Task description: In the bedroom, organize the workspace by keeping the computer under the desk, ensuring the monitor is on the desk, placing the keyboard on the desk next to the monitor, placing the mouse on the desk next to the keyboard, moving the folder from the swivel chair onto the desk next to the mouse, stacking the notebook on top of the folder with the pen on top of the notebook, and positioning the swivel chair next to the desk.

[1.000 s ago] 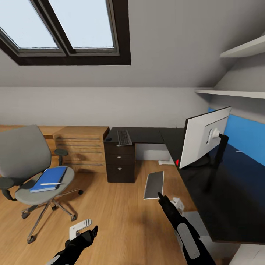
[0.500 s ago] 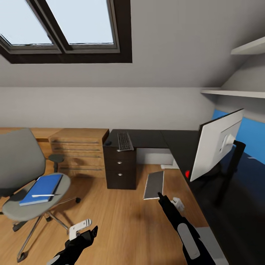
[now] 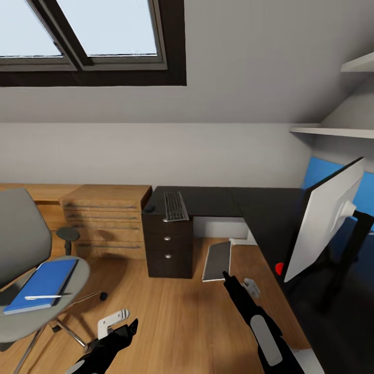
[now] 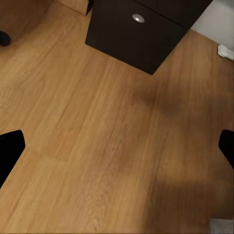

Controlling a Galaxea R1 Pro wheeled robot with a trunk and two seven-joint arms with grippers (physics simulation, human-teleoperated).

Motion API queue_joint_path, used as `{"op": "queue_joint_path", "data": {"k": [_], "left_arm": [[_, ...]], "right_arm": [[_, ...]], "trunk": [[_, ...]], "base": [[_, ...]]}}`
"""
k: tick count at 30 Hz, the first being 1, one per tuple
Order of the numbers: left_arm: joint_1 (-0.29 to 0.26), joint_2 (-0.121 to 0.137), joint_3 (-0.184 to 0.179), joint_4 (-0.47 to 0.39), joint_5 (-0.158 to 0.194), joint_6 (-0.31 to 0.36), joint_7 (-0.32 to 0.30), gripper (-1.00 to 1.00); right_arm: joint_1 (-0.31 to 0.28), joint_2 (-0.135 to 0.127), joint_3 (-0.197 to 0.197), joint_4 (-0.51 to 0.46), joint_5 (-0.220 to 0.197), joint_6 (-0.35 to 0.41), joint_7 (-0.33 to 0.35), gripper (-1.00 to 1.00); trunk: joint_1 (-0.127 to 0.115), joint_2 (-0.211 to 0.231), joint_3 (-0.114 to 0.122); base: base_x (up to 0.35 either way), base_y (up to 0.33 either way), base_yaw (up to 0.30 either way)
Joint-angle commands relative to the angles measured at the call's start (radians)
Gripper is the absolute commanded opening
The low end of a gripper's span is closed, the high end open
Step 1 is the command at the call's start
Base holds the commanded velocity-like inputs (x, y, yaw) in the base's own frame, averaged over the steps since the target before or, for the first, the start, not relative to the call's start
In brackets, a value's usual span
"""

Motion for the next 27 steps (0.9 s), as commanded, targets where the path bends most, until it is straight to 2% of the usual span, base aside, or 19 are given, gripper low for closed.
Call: {"op": "queue_joint_path", "data": {"k": [1, 16, 27], "left_arm": [[0.0, 0.001, -0.002, -0.002, 0.009, 0.001, 0.009, 1.0], [0.0, 0.001, -0.002, -0.002, 0.009, 0.001, 0.008, 1.0], [0.0, 0.001, -0.002, -0.002, 0.009, 0.001, 0.008, 1.0]], "right_arm": [[-0.001, 0.001, -0.005, -0.001, -0.012, 0.01, 0.007, -1.0], [-0.001, 0.001, -0.005, -0.001, -0.012, 0.01, 0.006, -1.0], [-0.001, 0.001, -0.006, -0.001, -0.013, 0.012, 0.004, -1.0]], "trunk": [[0.001, 0.0, -0.001], [0.001, 0.0, -0.001], [0.001, 0.0, -0.001]], "base": [[0.335, 0.0, 0.0], [0.335, 0.008, 0.0], [0.331, 0.126, 0.0]]}}
